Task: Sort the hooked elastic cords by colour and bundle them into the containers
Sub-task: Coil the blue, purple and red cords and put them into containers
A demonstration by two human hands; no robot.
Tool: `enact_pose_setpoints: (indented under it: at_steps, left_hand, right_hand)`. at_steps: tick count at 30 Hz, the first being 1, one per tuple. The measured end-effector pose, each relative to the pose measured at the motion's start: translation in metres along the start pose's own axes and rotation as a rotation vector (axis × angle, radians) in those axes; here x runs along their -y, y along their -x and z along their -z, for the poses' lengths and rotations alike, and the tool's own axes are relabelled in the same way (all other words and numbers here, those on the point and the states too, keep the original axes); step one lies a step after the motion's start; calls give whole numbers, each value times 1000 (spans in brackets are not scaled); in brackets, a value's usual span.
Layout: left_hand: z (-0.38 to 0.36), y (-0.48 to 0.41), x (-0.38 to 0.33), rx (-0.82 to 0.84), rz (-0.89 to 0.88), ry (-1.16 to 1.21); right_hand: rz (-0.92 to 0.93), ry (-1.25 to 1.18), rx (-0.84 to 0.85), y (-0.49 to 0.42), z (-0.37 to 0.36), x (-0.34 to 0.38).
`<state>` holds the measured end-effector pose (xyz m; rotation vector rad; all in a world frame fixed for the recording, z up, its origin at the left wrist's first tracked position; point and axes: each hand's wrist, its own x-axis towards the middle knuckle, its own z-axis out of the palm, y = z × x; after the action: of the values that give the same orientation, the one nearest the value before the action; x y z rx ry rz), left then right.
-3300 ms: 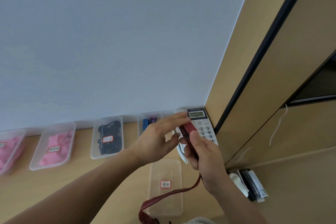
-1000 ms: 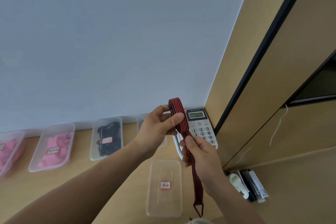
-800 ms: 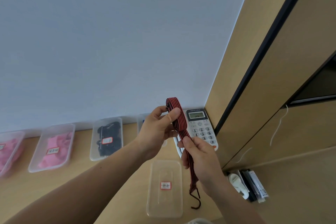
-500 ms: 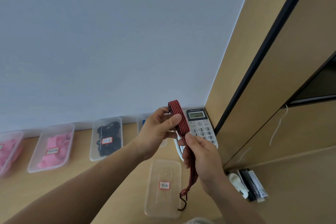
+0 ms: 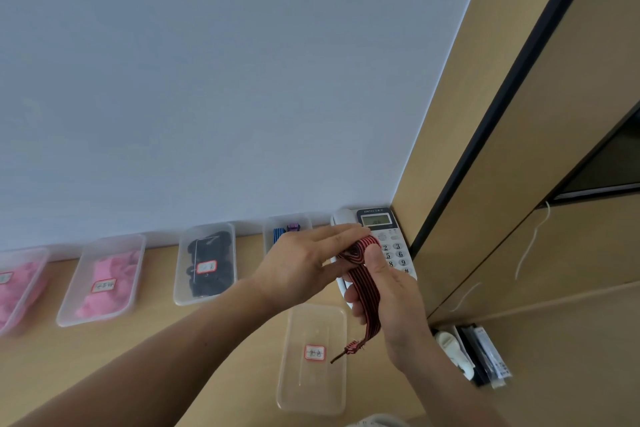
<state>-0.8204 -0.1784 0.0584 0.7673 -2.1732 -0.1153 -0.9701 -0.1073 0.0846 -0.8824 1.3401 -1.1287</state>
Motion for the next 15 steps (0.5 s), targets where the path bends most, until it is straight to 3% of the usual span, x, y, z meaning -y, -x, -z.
enact_pose_setpoints:
  at_steps: [4,9,11,15]
  left_hand:
    - [3,3,6,83,-41,71]
    - [14,0,1,352,46,200]
    - [13,0,-7,382,224,346]
    - [8,-7,-15,214,852,804]
  right_hand:
    - [5,-24,41,1,1,-1]
    - [14,-102,44,-1,5,-1]
    - [23,-115,44,-2,7,-1]
    - [76,-93,73,0,6,-3]
